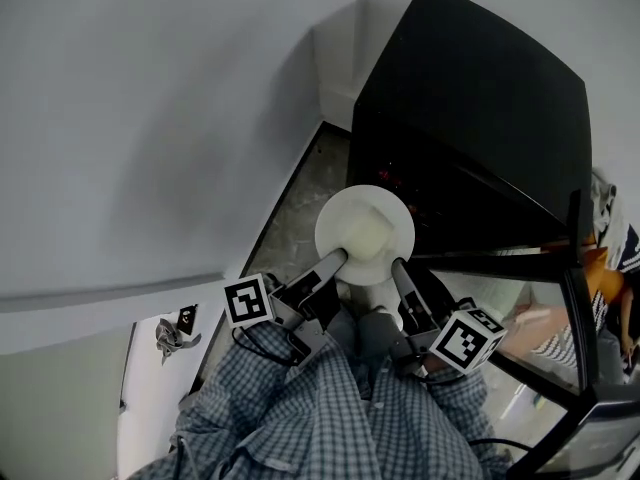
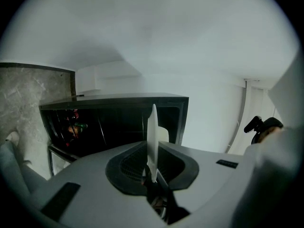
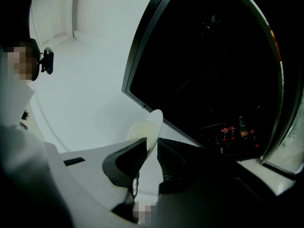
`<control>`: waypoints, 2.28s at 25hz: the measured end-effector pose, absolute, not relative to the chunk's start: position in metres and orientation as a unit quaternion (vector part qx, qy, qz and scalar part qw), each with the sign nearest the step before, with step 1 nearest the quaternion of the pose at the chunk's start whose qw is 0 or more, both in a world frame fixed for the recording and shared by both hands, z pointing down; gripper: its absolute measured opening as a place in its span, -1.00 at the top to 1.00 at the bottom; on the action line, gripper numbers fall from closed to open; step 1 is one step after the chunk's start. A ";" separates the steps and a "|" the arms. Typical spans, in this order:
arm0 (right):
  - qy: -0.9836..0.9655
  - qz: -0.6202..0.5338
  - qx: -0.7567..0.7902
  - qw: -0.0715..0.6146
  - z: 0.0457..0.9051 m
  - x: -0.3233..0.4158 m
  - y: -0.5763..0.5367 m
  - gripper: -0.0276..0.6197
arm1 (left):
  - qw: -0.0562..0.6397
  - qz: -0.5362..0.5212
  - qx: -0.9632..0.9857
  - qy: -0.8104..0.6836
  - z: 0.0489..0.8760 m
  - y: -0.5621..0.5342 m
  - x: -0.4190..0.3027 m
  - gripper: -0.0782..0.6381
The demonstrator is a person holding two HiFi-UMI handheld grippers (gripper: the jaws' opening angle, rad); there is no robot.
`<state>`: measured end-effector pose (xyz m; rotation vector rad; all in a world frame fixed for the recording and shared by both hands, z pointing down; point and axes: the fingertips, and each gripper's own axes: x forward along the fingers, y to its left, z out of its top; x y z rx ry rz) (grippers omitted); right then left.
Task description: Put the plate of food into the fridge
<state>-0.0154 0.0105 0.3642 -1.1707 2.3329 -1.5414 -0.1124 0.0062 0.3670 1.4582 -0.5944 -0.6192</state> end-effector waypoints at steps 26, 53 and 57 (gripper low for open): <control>0.712 -0.517 -0.469 0.078 0.399 0.061 0.016 0.68 | 0.685 -0.212 0.654 -0.241 0.399 -0.003 -0.035 0.65; 0.665 -0.509 -0.540 0.088 0.486 0.068 -0.031 0.68 | 0.696 -0.195 0.644 -0.250 0.492 -0.048 -0.030 0.66; 0.656 -0.508 -0.551 0.085 0.495 0.071 -0.037 0.68 | 0.701 -0.212 0.634 -0.247 0.500 -0.055 -0.025 0.66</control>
